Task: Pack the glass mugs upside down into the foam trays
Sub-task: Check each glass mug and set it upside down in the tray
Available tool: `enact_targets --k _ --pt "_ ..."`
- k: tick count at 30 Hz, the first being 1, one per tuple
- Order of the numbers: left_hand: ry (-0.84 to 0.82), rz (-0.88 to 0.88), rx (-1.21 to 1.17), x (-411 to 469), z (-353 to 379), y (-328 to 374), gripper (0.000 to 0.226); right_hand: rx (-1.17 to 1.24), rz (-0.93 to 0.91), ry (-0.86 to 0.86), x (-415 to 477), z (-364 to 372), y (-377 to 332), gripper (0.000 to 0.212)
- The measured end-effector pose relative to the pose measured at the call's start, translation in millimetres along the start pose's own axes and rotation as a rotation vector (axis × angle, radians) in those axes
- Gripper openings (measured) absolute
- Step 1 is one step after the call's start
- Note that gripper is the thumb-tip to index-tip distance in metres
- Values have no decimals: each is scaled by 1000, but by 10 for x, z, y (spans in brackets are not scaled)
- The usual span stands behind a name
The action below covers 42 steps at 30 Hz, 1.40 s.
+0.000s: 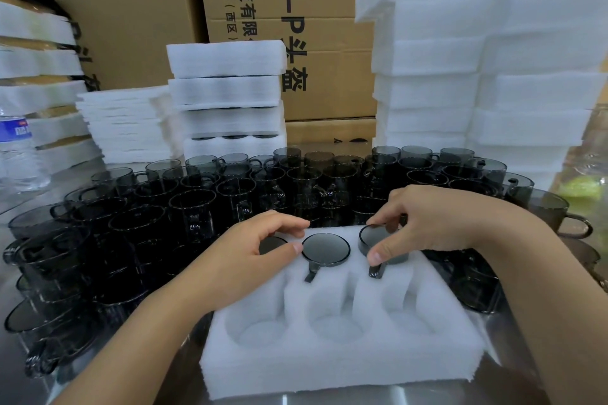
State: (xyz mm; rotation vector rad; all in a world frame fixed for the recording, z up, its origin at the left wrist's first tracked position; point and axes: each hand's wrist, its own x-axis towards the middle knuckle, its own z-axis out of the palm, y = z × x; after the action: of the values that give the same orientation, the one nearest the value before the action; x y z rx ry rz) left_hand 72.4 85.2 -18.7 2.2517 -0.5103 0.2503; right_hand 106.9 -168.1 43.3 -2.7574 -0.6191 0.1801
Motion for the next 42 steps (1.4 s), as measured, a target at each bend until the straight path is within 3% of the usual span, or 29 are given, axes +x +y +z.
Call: enact_targets --k 14,42 --pt "7 2 -22 6 11 -27 25 -40 27 -14 51 36 -17 79" --pt "31 25 -49 11 14 -38 22 -79 65 -28 -30 38 -89 76"
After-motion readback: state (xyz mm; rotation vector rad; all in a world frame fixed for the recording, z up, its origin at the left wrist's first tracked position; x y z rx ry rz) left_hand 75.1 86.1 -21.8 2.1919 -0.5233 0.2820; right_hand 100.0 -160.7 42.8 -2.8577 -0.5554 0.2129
